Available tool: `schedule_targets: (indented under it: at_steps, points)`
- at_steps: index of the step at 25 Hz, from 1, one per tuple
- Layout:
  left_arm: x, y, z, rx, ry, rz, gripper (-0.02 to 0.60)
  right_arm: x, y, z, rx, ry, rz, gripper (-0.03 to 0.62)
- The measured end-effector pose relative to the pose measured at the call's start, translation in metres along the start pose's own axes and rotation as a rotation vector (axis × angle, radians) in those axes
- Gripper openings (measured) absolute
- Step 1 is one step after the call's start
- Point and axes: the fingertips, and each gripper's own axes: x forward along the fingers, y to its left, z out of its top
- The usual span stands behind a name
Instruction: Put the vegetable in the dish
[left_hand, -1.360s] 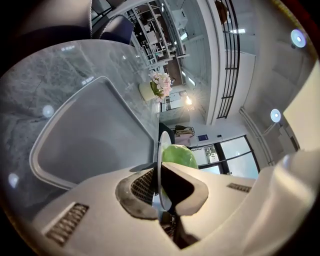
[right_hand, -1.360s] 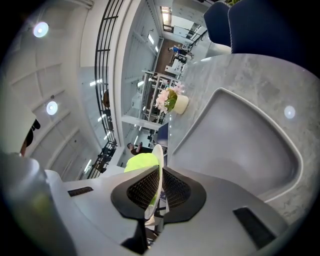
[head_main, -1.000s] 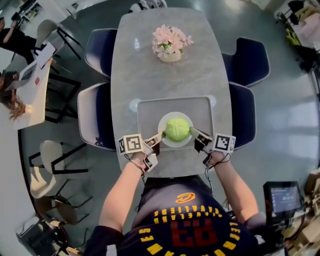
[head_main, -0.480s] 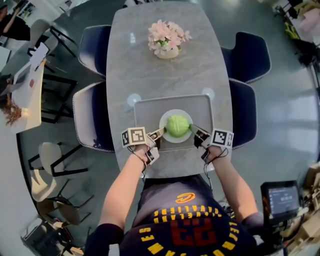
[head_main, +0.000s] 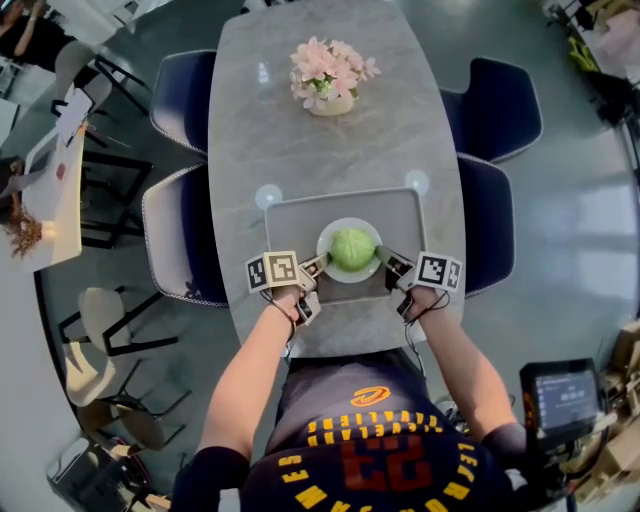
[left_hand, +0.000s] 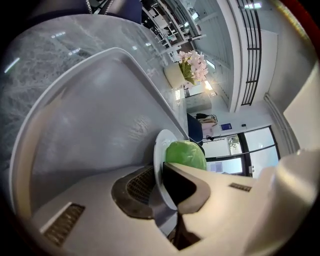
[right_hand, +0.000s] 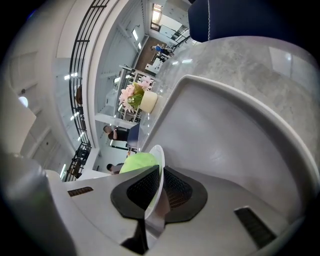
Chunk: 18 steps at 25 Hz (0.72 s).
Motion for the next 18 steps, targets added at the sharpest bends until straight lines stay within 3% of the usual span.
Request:
schedule_targets:
  at_steps: [13, 18]
  points:
    - [0.0029, 0.0057, 0.0037, 0.109, 0.011, 0.13, 0.052, 0.0085, -0.0035, 0.0025, -0.061, 0.005, -0.027, 0.02]
    - [0.0028, 0.0078, 0.0041, 0.133, 0.003, 0.193, 0.055, 0.009, -0.0069, 0.0013, -0.119, 0.011, -0.108, 0.025]
